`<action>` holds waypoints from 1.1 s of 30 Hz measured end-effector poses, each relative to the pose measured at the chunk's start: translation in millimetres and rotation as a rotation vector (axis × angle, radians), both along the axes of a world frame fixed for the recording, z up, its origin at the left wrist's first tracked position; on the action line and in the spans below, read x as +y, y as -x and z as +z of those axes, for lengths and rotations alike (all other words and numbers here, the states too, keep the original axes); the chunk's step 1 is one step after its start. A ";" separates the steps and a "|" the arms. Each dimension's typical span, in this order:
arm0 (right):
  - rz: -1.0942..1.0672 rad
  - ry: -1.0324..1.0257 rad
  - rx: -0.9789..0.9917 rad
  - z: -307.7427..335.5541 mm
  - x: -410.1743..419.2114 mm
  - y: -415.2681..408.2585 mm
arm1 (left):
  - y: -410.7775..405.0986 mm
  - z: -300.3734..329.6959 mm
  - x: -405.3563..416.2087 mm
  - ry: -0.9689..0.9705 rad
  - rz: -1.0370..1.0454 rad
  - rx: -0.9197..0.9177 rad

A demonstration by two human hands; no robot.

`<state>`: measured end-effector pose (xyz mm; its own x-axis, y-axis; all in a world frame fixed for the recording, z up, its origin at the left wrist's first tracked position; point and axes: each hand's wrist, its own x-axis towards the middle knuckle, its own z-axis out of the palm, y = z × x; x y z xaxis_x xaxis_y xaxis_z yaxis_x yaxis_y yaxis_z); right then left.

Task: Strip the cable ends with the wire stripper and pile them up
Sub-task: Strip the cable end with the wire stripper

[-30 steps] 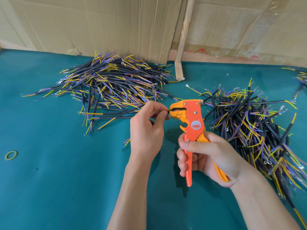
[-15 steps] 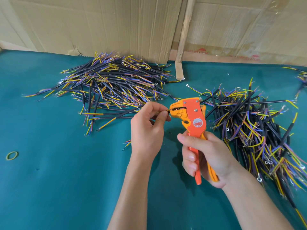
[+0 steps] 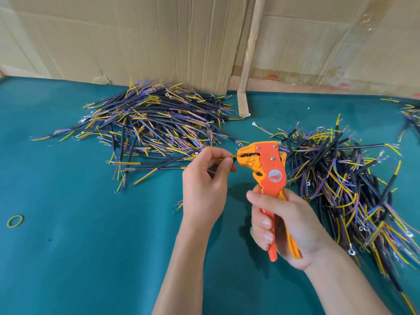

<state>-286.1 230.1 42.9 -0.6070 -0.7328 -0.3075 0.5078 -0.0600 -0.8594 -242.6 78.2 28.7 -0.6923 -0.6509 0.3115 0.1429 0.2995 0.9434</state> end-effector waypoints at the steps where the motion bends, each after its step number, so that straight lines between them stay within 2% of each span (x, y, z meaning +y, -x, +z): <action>1: -0.007 0.000 0.002 0.6 -0.7 -1.4 | 0.1 0.4 0.6 -0.007 0.001 0.009; 10: -0.010 -0.004 0.029 5.7 -7.9 -7.9 | -2.1 1.3 0.0 -0.053 -0.003 0.072; 19: 0.179 0.125 -0.024 7.1 7.9 5.1 | -1.4 -2.1 -1.9 -0.038 0.055 0.068; 23: 0.115 0.066 -0.003 6.0 9.6 8.4 | -0.9 -2.1 -1.4 -0.006 0.090 0.069; 33: 0.122 -0.026 0.097 5.5 8.8 5.9 | -1.6 -1.9 0.9 0.084 0.117 0.026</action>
